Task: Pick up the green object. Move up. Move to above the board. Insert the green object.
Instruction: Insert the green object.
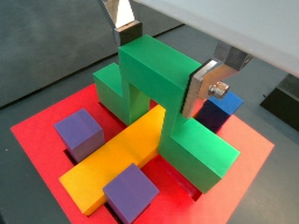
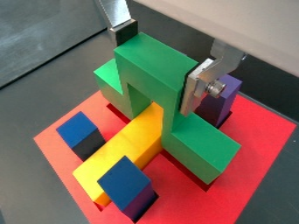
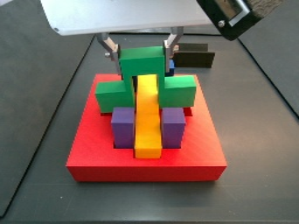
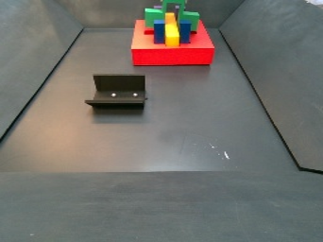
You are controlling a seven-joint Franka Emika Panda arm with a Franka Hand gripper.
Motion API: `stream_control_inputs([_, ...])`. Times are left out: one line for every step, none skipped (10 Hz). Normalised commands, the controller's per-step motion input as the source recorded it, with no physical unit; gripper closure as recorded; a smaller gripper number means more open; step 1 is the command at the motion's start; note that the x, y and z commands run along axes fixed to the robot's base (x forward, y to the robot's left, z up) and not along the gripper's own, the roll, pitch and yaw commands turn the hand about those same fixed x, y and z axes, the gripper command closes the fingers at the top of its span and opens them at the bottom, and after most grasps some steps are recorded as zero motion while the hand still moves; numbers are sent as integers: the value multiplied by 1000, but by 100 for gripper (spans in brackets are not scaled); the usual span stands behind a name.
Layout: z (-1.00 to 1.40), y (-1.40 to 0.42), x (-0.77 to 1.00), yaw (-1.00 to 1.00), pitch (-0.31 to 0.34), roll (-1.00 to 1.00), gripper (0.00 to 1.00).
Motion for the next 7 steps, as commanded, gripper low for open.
stream_control_inputs([-160, 0, 20, 0, -9, -56, 100])
stream_control_inputs([-160, 0, 0, 0, -17, -59, 100])
stream_control_inputs([-134, 0, 3, 0, -27, -57, 100])
stream_control_inputs([-106, 0, 0, 0, -24, -49, 100])
stream_control_inputs([-97, 0, 0, 0, -13, -26, 100])
stream_control_inputs([-69, 0, 0, 0, -10, -36, 100])
stream_control_inputs([-49, 0, 23, 0, 0, -39, 100])
